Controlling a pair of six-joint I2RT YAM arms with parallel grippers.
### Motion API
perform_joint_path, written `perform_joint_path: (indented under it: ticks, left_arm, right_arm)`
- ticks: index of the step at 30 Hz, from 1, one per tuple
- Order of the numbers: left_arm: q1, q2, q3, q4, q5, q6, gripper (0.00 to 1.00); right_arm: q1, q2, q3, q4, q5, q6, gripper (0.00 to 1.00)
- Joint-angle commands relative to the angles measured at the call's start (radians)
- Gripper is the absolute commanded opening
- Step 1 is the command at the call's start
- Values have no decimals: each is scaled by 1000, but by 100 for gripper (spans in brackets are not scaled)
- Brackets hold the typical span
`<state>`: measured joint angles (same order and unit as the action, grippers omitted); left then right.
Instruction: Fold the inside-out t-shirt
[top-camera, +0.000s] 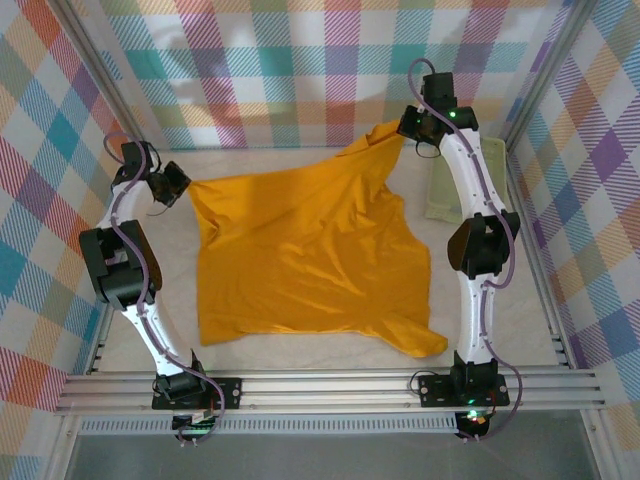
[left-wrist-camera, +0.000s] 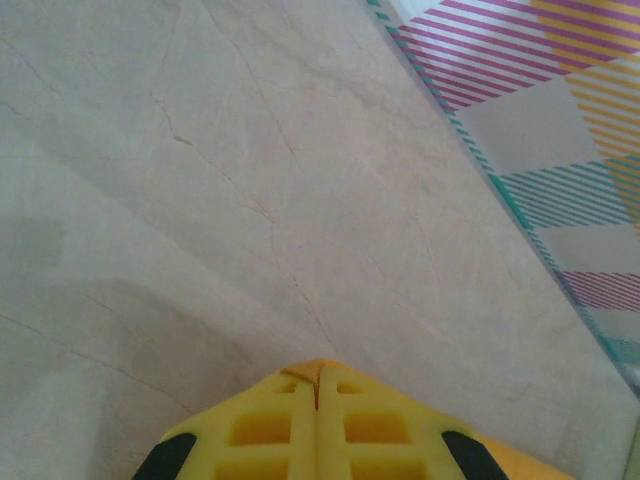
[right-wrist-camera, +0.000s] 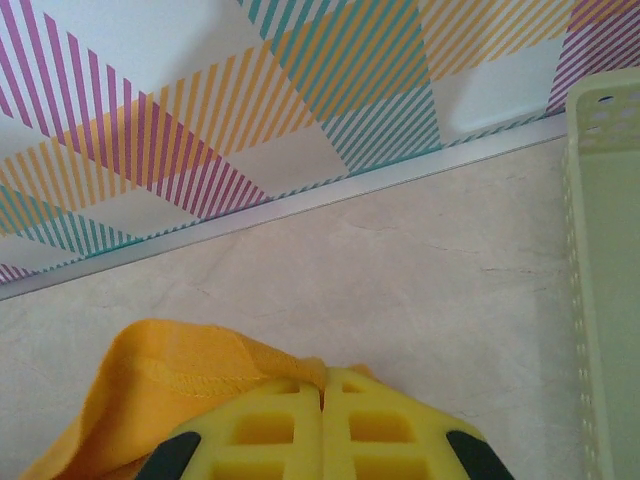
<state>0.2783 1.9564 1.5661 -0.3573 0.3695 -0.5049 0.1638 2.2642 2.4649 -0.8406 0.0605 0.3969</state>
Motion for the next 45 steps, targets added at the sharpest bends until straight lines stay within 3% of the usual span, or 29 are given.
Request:
perform_joint_path:
  ticks: [1,6,19,25,33,39,45]
  left_arm:
    - [6,-92,-56,33,27,-30,0]
    - [7,-168,-167,47,38,-50,0]
    - [6,-413,-510,112,-37,-36,0]
    - [6,-527,-658,156,-115,-45,0]
    - [7,-594,-857,199,-176,-101,0]
    - [7,-502,-826,200,-104,-112,0]
    - [5,-353,-516,89,-89,-147,0]
  right_arm:
    - [7,-22,6,-5,16,-29,0]
    - [31,-141,-204,58,15,-33,0]
    - [56,-698,-1109,303,-21,57,0]
    - [59,-886,-1366,318,-42,93,0]
    - [61,-1008,-1621,346,-70,166,0]
    - [63,-969,-1650,369,-111,188,0]
    - [61,-799,-1241,309,-12,81,0]
